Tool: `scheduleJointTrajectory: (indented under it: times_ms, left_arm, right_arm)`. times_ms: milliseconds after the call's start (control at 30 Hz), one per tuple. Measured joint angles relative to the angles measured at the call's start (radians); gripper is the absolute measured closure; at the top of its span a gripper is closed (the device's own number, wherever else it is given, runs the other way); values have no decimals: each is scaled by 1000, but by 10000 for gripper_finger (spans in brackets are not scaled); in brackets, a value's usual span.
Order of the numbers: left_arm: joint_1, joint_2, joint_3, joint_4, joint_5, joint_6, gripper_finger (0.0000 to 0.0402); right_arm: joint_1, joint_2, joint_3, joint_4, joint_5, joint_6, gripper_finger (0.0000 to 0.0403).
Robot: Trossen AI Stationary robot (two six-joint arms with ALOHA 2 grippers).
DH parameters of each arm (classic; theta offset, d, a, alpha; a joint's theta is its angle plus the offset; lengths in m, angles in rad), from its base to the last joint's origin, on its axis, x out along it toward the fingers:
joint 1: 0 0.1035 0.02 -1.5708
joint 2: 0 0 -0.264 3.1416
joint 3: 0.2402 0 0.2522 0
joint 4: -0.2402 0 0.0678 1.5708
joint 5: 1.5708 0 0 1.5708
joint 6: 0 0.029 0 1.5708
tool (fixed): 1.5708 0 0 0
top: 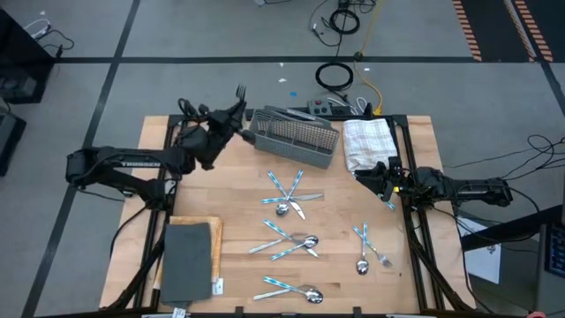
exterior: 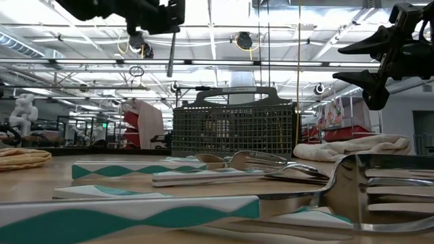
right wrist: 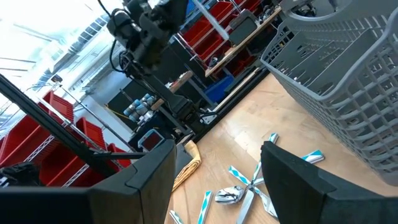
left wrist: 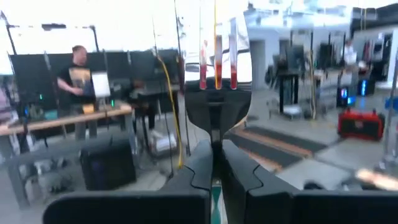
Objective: Sort silverware
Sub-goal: Put the fork into the silverware basket
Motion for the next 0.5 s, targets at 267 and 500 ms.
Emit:
scheduleJointTrajectory:
  times_ms: [267,500]
  left_arm:
    - [70,151,0,109,20,-43,389]
    - [108,316,0,327,70,-37,389]
  right_arm:
    - [0,0,0,5,52,-9,181]
    - [0,0,0,8,78,6,181]
